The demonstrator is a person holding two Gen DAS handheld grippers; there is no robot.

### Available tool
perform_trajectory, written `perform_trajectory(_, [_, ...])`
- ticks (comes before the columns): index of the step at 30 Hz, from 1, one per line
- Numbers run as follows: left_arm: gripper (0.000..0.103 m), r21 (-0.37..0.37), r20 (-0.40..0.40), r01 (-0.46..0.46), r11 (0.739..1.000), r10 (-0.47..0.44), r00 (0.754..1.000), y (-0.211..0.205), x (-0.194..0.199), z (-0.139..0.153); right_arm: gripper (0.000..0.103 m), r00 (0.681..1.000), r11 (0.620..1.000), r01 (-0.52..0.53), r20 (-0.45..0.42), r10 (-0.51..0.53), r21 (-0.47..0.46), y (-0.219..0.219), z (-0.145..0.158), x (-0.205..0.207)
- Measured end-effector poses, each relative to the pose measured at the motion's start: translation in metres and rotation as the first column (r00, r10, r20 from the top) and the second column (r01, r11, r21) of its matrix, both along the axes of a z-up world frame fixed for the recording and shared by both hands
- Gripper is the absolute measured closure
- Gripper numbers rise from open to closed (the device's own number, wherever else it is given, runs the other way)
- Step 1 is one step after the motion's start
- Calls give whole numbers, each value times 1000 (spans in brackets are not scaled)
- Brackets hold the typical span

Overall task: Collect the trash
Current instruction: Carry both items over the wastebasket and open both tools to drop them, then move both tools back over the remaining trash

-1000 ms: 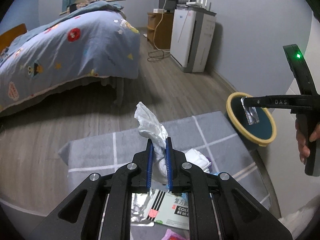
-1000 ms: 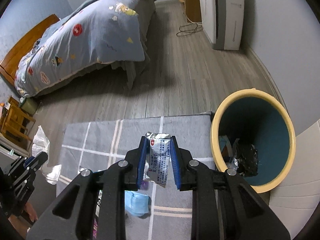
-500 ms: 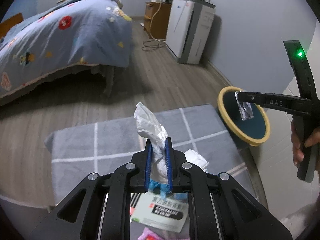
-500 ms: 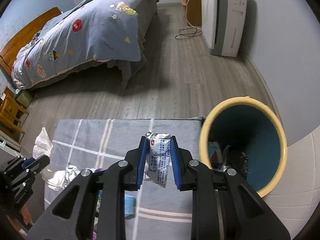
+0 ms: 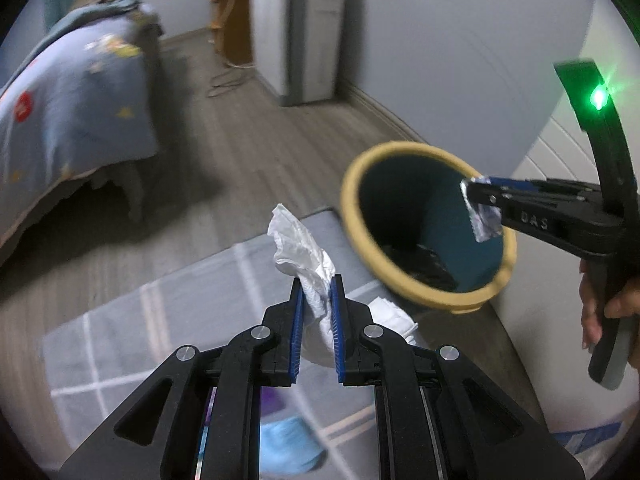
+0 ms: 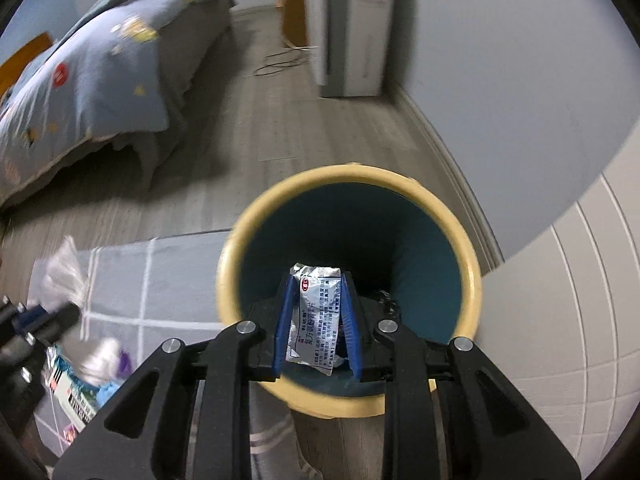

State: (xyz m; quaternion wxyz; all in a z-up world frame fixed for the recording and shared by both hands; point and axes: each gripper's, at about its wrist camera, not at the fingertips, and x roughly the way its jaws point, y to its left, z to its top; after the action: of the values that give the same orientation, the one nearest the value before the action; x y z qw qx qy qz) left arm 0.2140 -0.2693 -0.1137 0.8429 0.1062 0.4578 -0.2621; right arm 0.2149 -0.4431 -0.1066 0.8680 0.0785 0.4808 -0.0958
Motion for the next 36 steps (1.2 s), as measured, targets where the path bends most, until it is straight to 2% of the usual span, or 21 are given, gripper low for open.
perform_trajectory(7, [90,9,-33,80,997,-80,996,-53,7,-17,80,994,990,108,-23,-106,92,-43,-21,-5])
perform_trajectory(11, [90,2,-41,97,995,-97,994,-68,15,-26,80,983,971,180,-49,-174,157,-63,-34,-11])
perform_trajectory(15, [90,20,-48,115,993,-114,992,-85,20,-40,80,977,961,211,-63,-203,178,-71,-40,-15])
perform_trajectory(19, [90,21,-73,118,993,-116,991,-95,24,-52,80,974,951,226,-56,-219,212,-73,-42,-15])
perform_trajectory(21, [85,5,-84,115,993,-114,990,-96,27,-55,80,971,944,237,-53,-231,228,-77,-42,-16])
perform_trajectory(26, [83,7,-81,137,991,-136,987,-99,25,-59,80,963,927,268,-61,-262,263,-84,-47,-17])
perform_trajectory(29, [77,-8,-73,129,992,-130,989,-97,25,-57,80,958,917,286,-72,-277,279,-87,-49,-16])
perform_trajectory(33, [58,-5,-46,141,990,-141,989,-97,22,-52,79,957,916,288,-60,-283,279,-84,-45,-16])
perform_trajectory(34, [49,-4,-31,139,990,-139,990,-96,22,-49,76,957,914,287,-55,-284,285,-84,-44,-16])
perform_trajectory(35, [45,-7,-21,134,991,-134,991,-94,21,-47,70,957,912,288,-50,-286,293,-84,-43,-16])
perform_trajectory(36, [38,-12,-13,128,992,-128,992,-92,21,-45,48,955,908,294,-45,-294,299,-84,-42,-17])
